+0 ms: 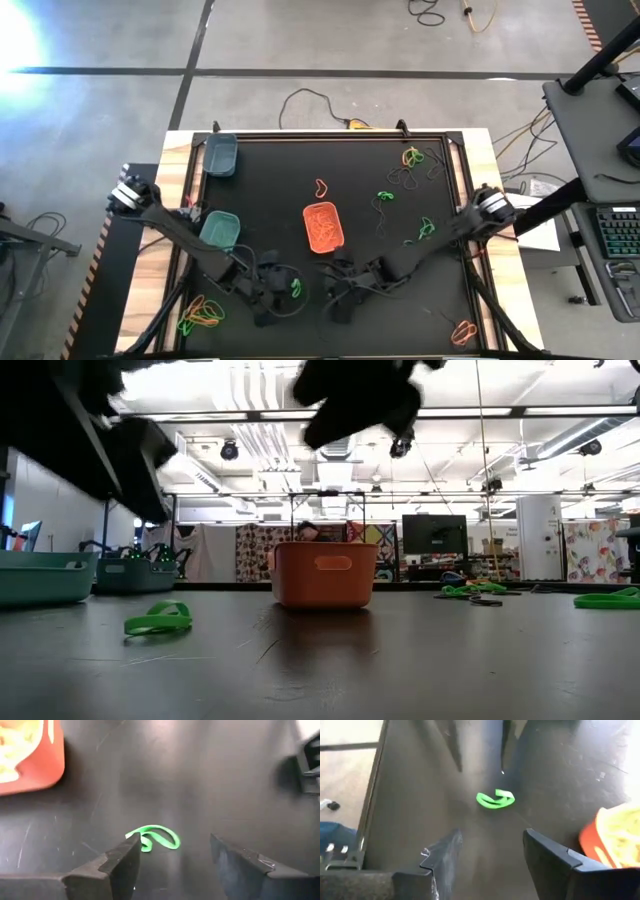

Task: Sort rubber bands into baskets
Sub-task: Put the green rubber band into the light sea green bin

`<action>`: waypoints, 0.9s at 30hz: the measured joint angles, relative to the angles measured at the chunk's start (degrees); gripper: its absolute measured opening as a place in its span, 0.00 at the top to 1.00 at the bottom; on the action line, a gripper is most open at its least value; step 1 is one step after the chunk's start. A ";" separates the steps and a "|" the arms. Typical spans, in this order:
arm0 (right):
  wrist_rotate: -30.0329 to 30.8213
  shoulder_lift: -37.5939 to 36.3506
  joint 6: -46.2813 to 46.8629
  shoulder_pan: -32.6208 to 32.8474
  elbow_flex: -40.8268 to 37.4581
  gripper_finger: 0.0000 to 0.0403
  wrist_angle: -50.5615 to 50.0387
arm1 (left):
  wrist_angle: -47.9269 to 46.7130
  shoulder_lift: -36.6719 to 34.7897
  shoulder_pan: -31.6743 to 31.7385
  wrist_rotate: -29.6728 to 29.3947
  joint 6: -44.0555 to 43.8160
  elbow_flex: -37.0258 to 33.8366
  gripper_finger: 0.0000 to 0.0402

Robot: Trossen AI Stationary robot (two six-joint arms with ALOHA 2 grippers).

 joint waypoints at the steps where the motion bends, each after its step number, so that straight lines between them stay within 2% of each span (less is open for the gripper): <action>1: 0.24 -0.68 -0.13 0.01 -0.02 0.49 -1.44 | 0.46 1.03 0.37 -0.02 -0.76 0.00 0.44; 10: 2.00 -2.54 -1.40 0.26 -0.07 0.49 -4.43 | 9.30 10.22 2.96 -0.40 -1.41 -0.02 0.42; 19: 2.02 -2.50 1.13 2.54 -0.09 0.49 -7.48 | 3.78 12.38 2.83 -1.98 -7.34 0.35 0.45; 23: 2.00 -2.63 2.18 3.28 -0.09 0.49 -11.16 | 1.11 12.02 2.78 -1.16 -7.78 0.35 0.57; 27: 2.04 -4.01 5.20 3.96 -0.09 0.49 -16.02 | -3.31 11.75 2.83 -0.47 -10.61 1.72 0.78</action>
